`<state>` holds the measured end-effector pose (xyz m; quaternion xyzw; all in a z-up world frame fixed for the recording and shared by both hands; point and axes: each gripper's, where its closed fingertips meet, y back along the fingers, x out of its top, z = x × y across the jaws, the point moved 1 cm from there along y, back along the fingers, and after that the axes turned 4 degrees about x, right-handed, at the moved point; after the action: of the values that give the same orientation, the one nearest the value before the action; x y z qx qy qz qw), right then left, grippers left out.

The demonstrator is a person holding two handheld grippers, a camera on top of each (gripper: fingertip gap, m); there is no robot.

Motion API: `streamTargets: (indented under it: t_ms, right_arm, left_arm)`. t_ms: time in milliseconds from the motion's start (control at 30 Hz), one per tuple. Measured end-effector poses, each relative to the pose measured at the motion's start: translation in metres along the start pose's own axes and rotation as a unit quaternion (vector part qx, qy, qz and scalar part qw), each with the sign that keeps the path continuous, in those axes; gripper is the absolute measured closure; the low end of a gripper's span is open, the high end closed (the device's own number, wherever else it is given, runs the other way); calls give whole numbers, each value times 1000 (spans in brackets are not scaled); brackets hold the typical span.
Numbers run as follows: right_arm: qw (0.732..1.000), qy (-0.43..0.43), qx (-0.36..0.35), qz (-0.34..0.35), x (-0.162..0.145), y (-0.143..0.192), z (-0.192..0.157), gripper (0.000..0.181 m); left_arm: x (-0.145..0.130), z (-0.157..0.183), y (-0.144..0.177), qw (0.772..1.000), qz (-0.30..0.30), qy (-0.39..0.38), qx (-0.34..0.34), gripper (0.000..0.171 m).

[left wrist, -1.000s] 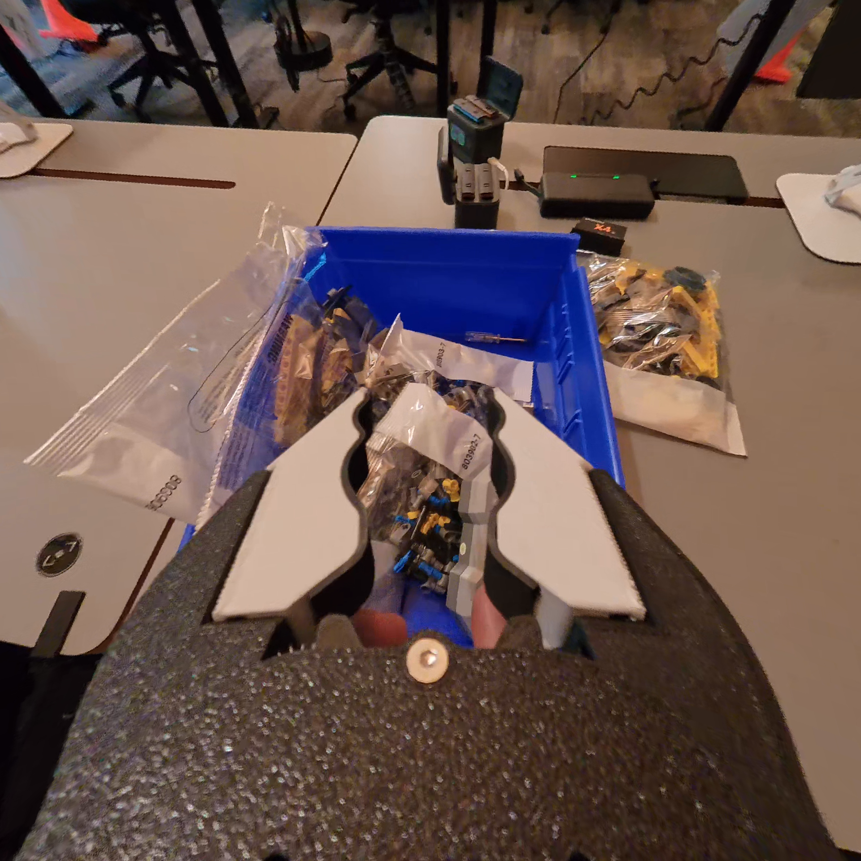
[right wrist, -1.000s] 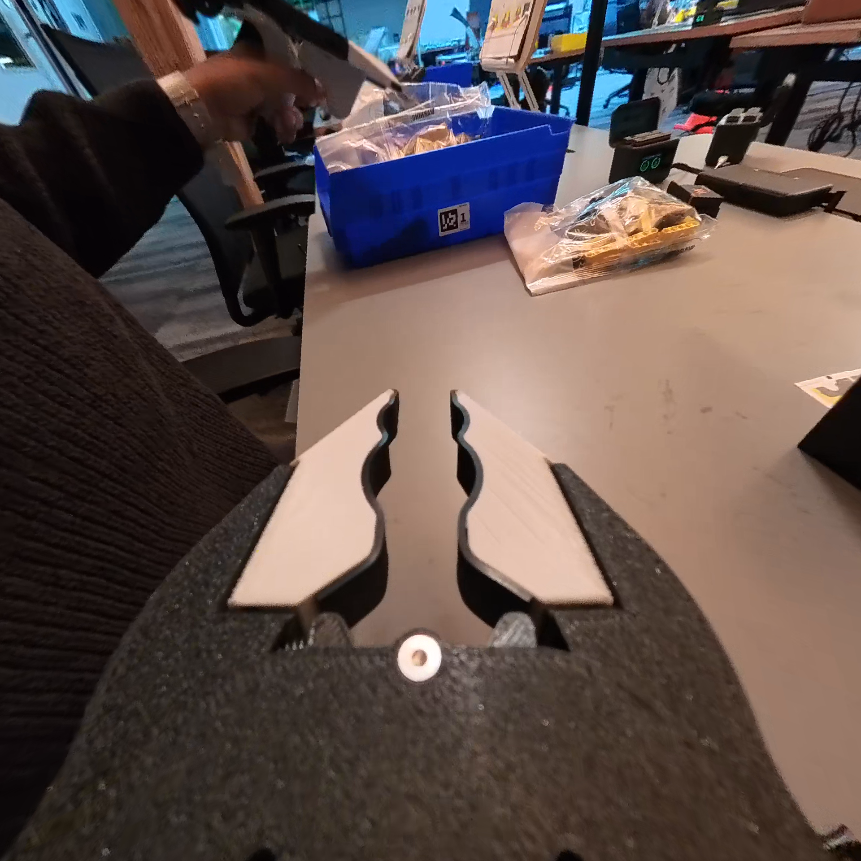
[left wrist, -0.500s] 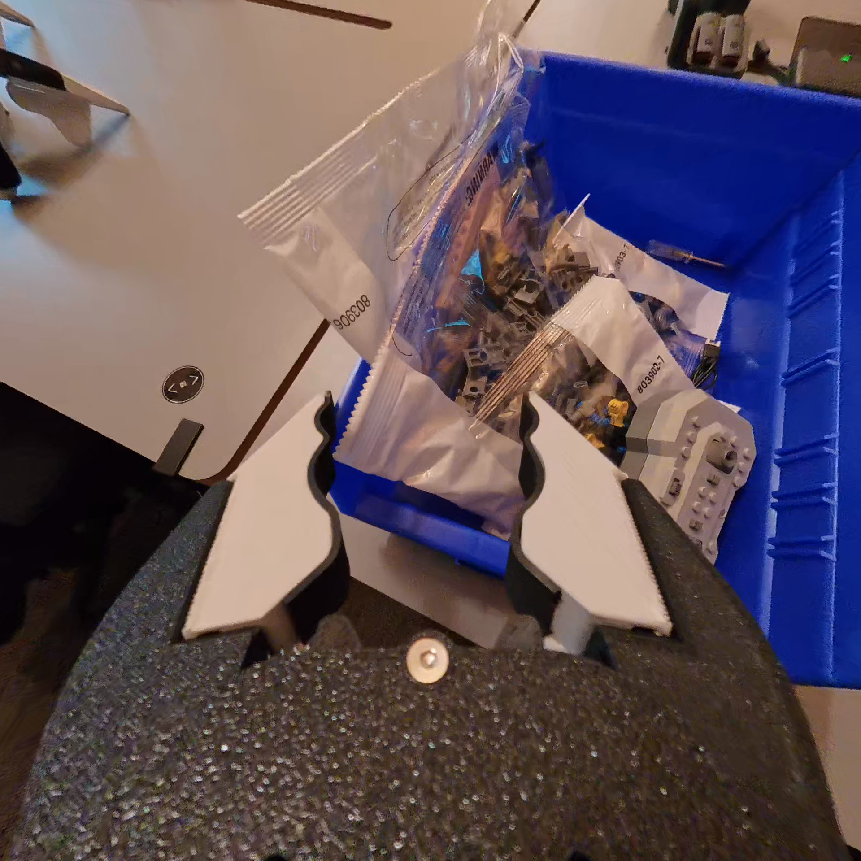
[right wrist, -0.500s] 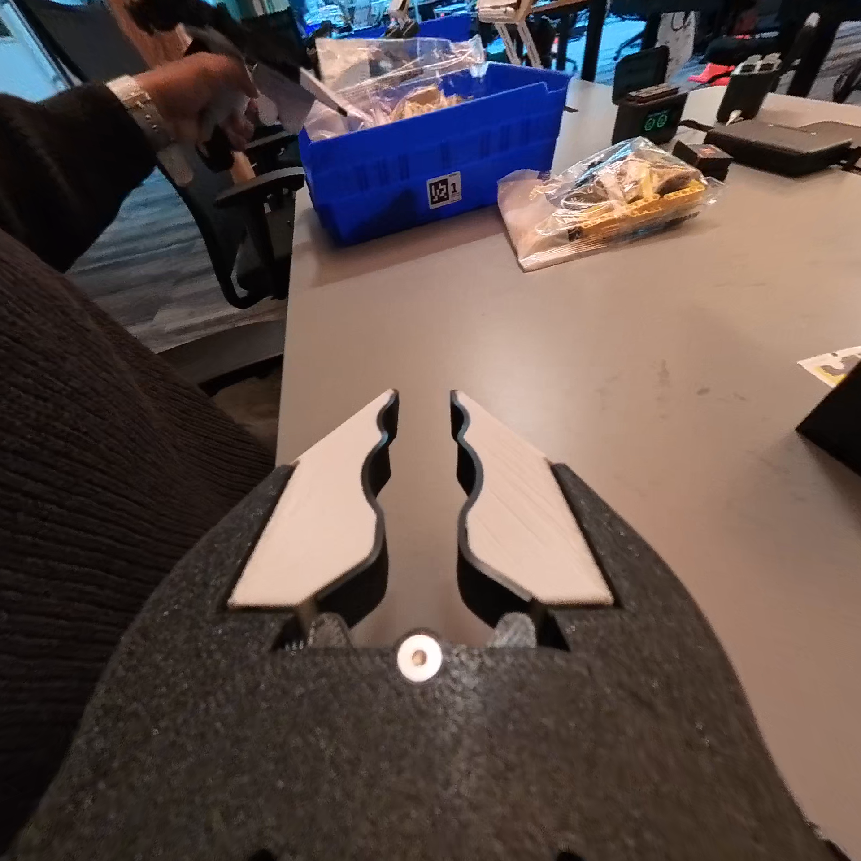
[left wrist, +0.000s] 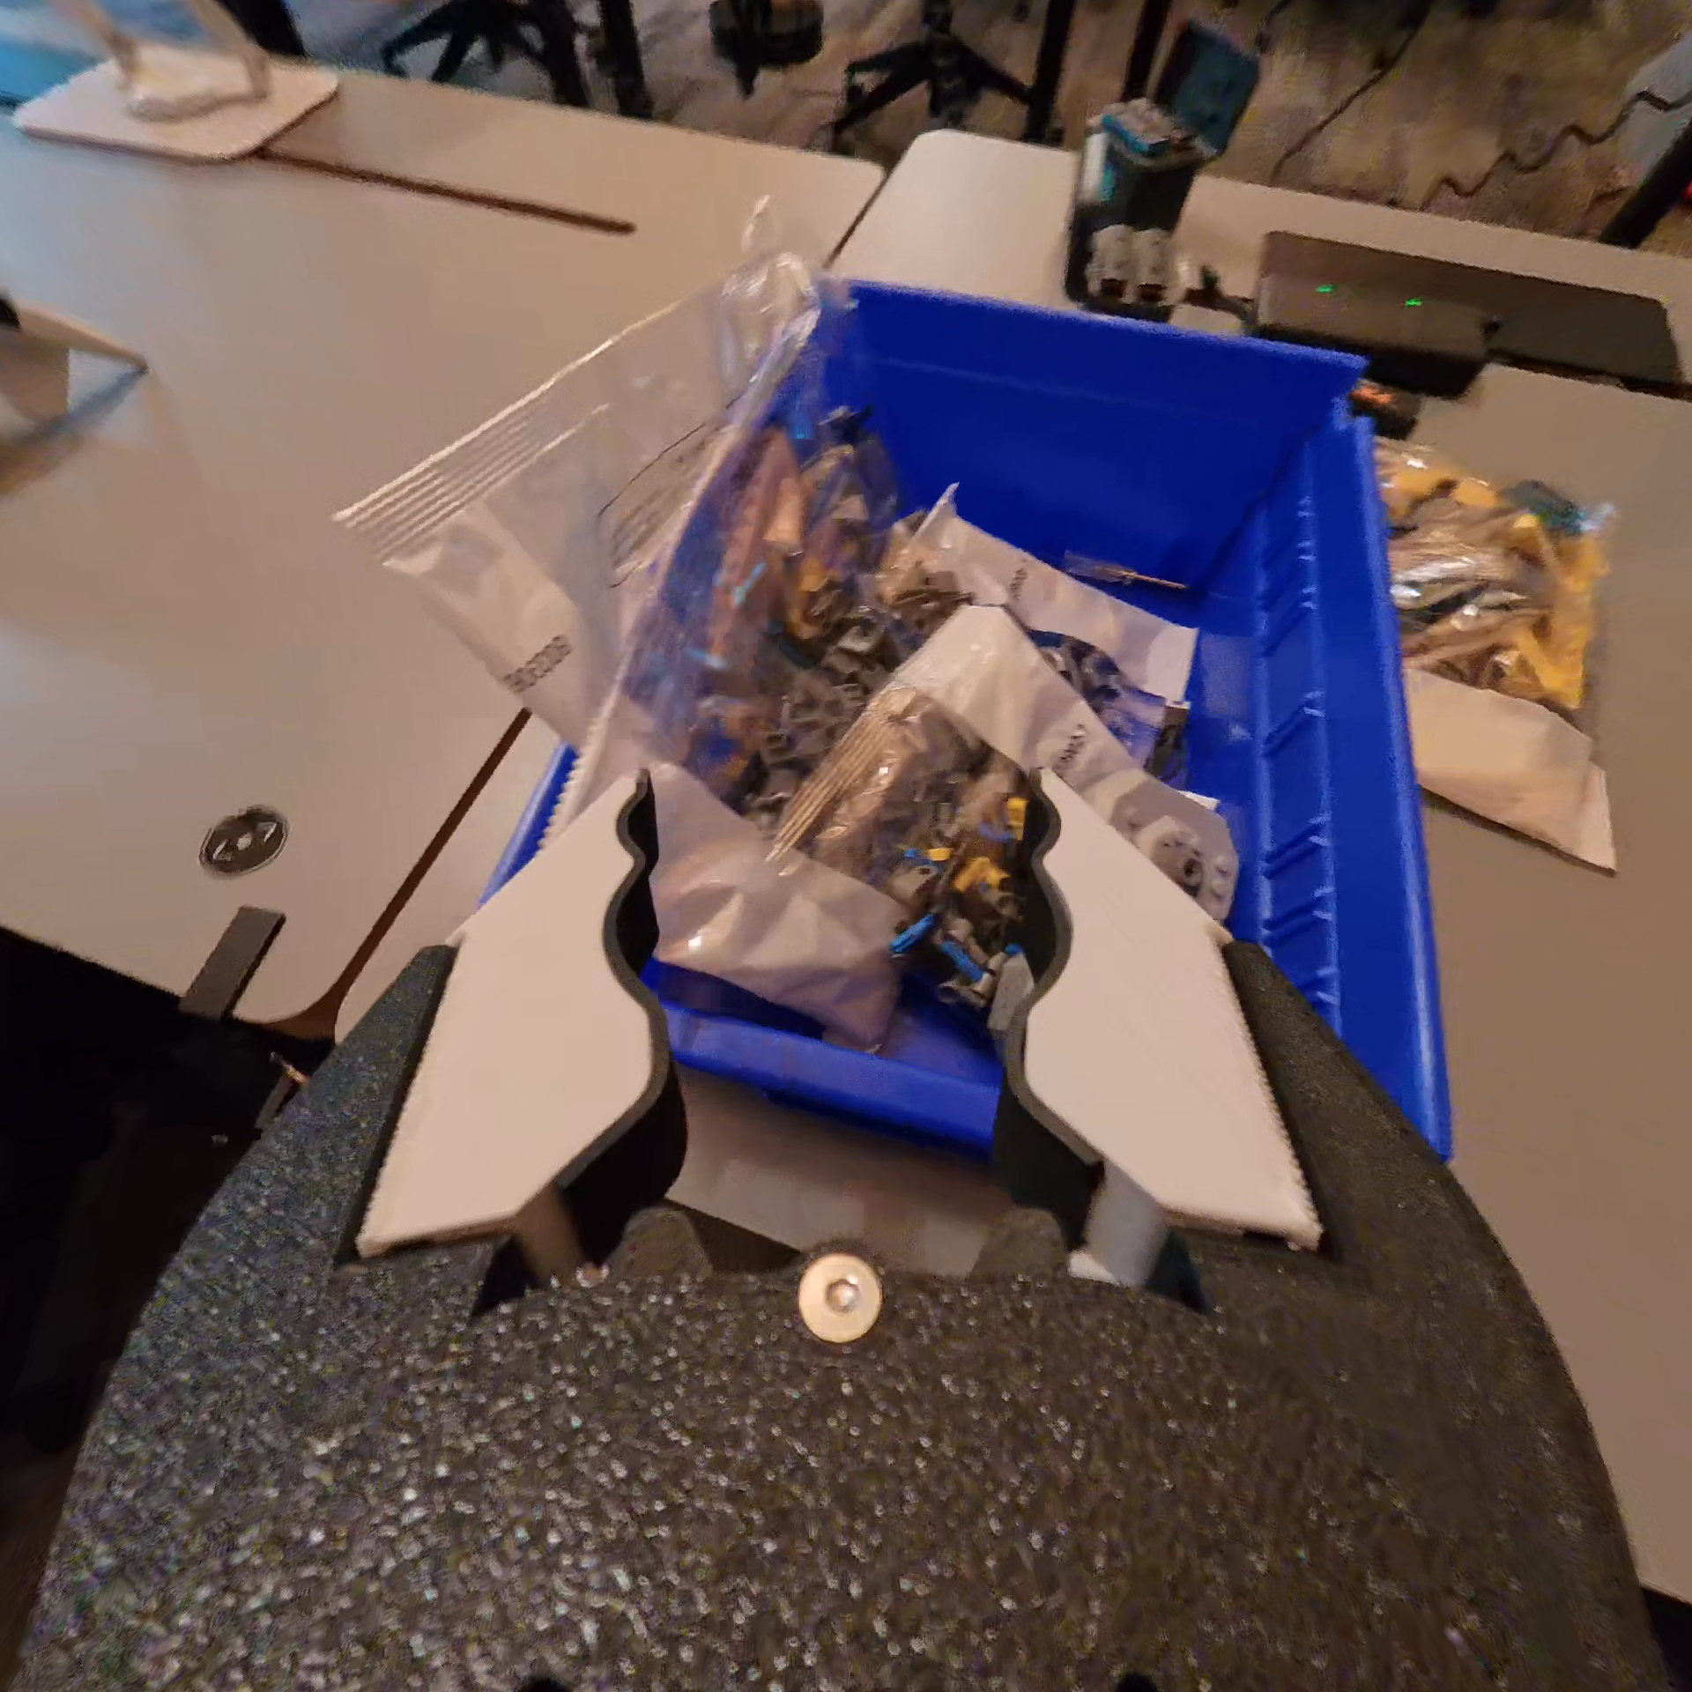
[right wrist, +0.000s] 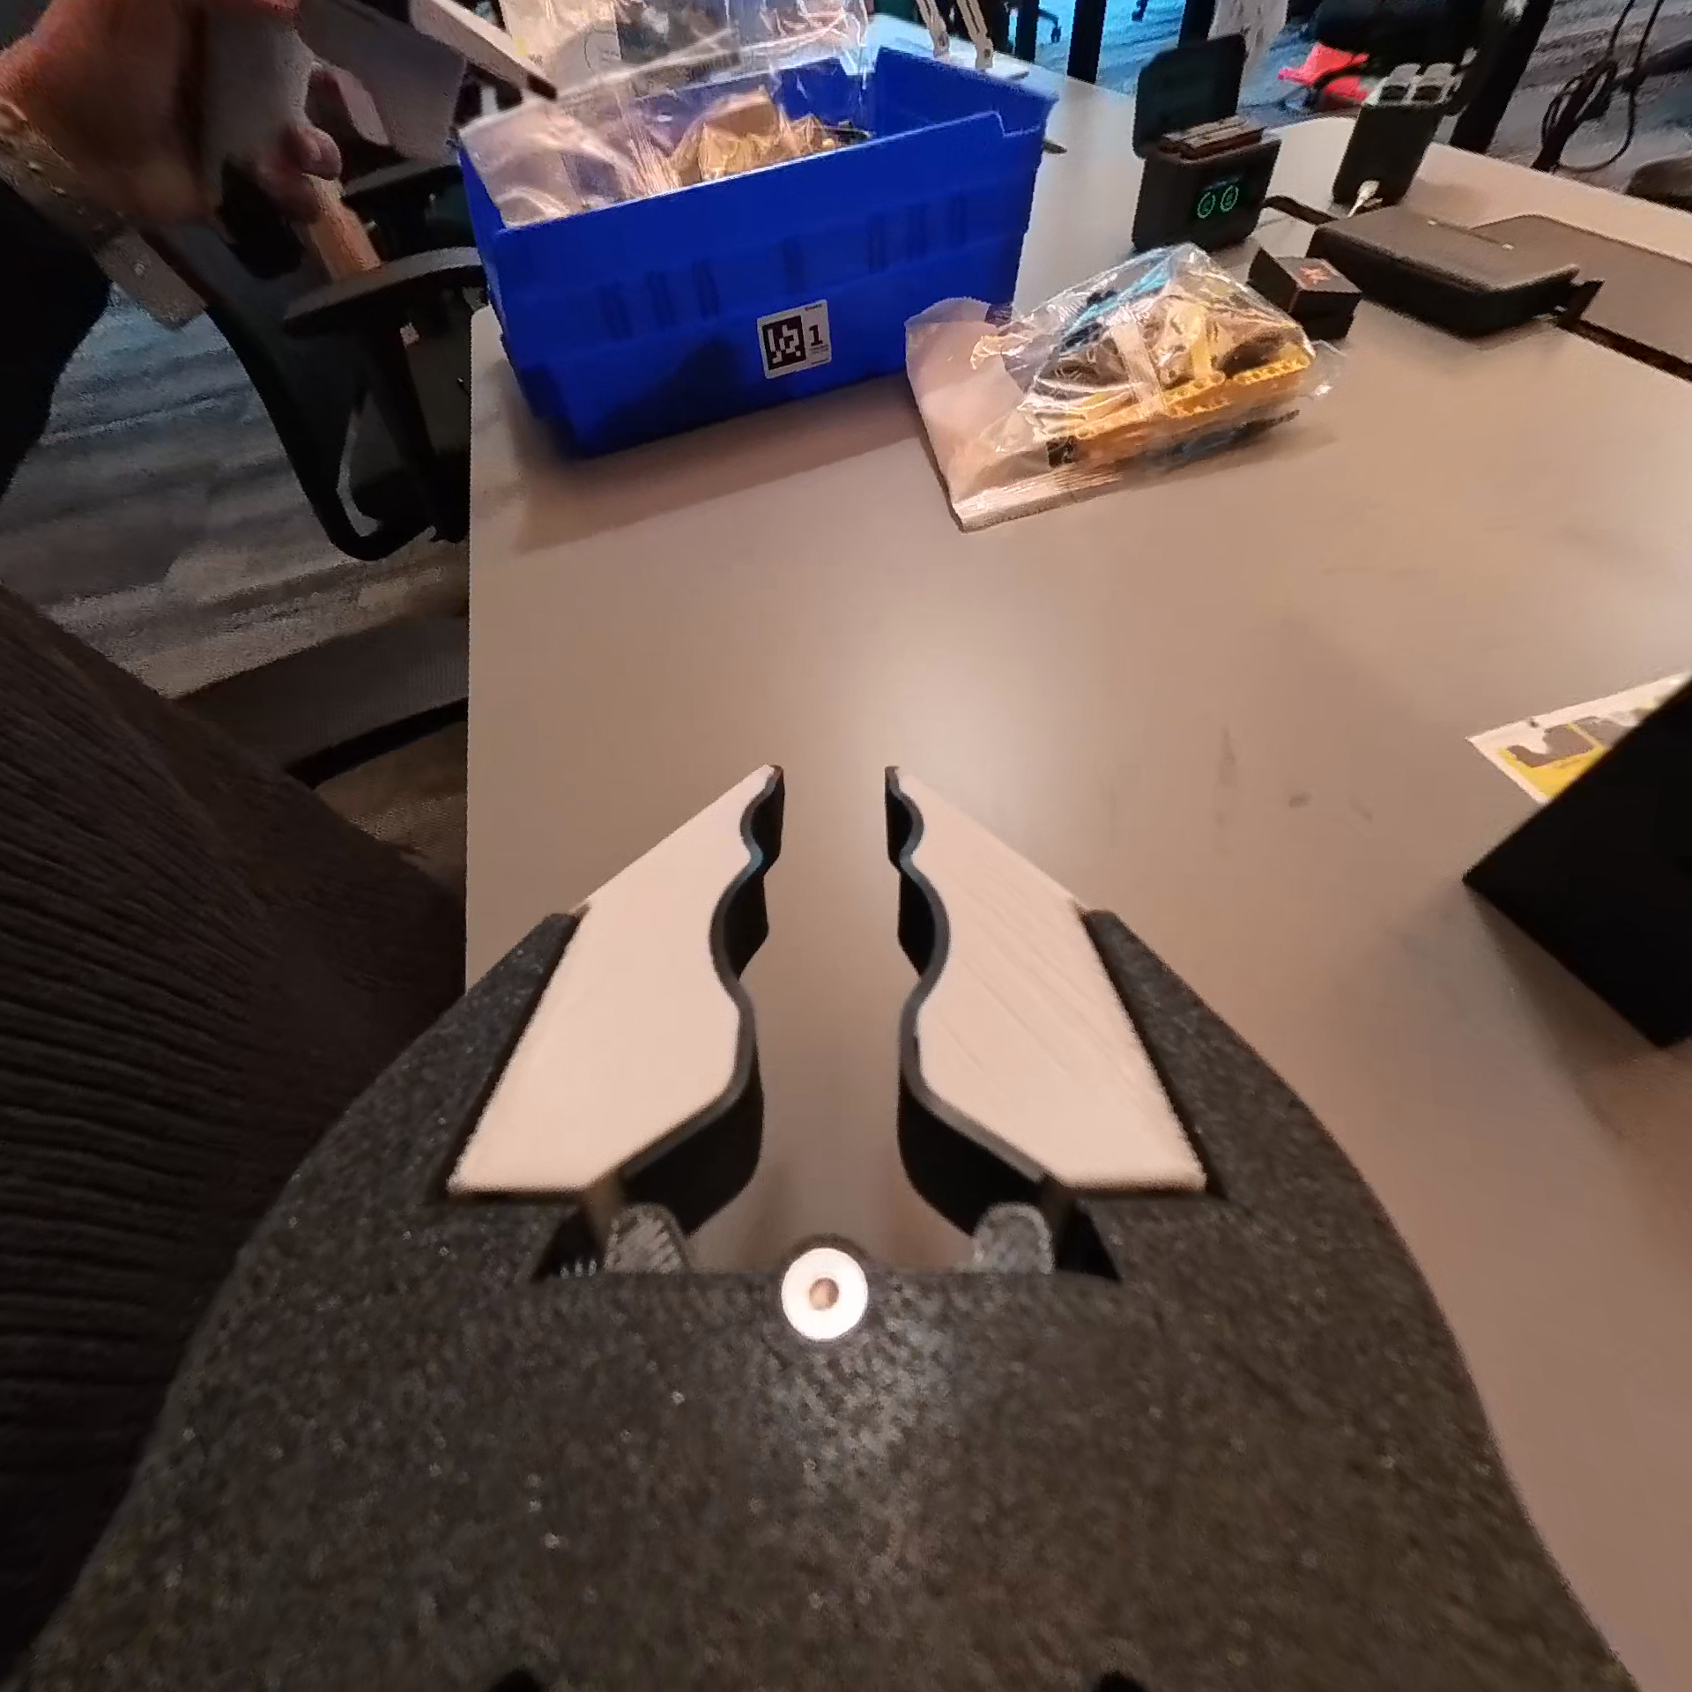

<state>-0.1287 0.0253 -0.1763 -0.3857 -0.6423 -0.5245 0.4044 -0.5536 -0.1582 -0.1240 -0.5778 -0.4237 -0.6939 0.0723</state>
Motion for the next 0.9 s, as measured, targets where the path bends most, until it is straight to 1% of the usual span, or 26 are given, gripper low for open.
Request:
streamTargets:
  t_ms: [67, 167, 267, 333, 400, 467, 567, 667, 700, 733, 767, 833, 867, 900]
  right_arm:
    - [1000, -4, 8, -1, 6, -8, -1, 160]
    - [1000, 1, 21, -9, 15, -24, -6, 160]
    - [999, 12, 29, -20, 19, -41, -11, 160]
    - [999, 21, 33, -27, 21, -52, -13, 160]
    - [998, 32, 38, -40, 22, -61, -15, 160]
    - [996, 47, 37, -61, 21, -67, -14, 160]
    - [993, 69, 28, -91, 21, -70, -6, 160]
    - [992, 79, 29, -97, 26, -72, -3, 160]
    - [991, 82, 28, -98, 28, -73, -2, 160]
    - [991, 86, 27, -98, 29, -74, -1, 160]
    - [991, 90, 26, -99, 29, -75, -1, 160]
    - [990, 94, 27, -97, 29, -76, -2, 160]
    - [990, 95, 29, -96, 29, -76, -3, 160]
    - [990, 95, 31, -94, 28, -76, -4, 160]
  left_arm:
    - [0, 13, 1, 999, 8, -21, -26, 92]
    - [-3, 29, -3, 997, 8, -22, -76, 92]
    - [-10, 19, -21, 997, -6, -43, -62, 92]
    - [-20, 13, -38, 996, -34, -52, -62, 92]
    - [-30, 14, -51, 994, -61, -56, -73, 92]
    - [-35, 11, -60, 993, -68, -74, -58, 92]
    - [-40, 12, -66, 991, -72, -101, -40, 92]
    - [-50, 23, -64, 986, -89, -131, -61, 92]
    - [-50, 25, -61, 984, -90, -138, -64, 96]
    - [-51, 31, -57, 982, -95, -141, -86, 103]
    - [-54, 38, -52, 978, -103, -142, -114, 116]
    - [-56, 40, -49, 976, -108, -149, -119, 127]
    - [-57, 40, -49, 975, -108, -158, -117, 142]
    - [-57, 42, -49, 974, -108, -157, -126, 149]
